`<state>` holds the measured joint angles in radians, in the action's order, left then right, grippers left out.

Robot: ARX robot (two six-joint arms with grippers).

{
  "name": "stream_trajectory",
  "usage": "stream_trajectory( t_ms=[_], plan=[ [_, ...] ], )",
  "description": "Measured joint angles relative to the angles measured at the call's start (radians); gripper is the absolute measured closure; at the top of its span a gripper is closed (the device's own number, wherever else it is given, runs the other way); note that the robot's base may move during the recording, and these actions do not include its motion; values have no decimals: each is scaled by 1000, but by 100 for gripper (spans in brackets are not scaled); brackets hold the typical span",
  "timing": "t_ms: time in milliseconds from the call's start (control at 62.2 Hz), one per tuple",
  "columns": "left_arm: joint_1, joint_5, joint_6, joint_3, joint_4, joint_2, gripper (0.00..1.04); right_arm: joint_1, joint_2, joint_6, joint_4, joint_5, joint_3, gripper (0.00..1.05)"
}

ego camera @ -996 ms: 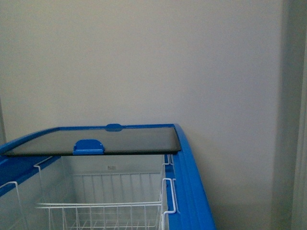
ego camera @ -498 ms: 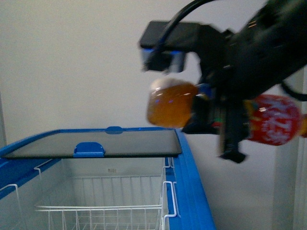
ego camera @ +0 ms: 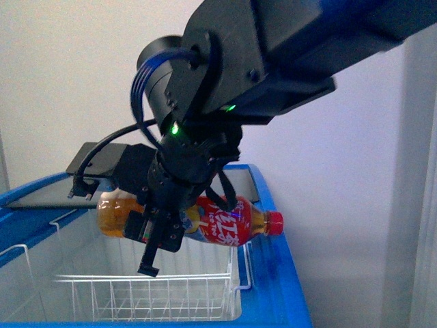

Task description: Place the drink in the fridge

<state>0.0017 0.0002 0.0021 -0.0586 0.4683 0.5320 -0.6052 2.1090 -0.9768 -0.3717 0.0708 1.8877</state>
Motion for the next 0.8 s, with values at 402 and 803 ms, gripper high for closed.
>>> stream_trajectory(
  t_ms=[402, 803],
  plan=[
    [0, -1, 0, 44, -55, -113, 102, -15, 203, 107, 12, -5, 199, 64],
    [0, 0, 0, 44, -233, -298, 102, -14, 438, 185, -37, 19, 485, 64]
  ],
)
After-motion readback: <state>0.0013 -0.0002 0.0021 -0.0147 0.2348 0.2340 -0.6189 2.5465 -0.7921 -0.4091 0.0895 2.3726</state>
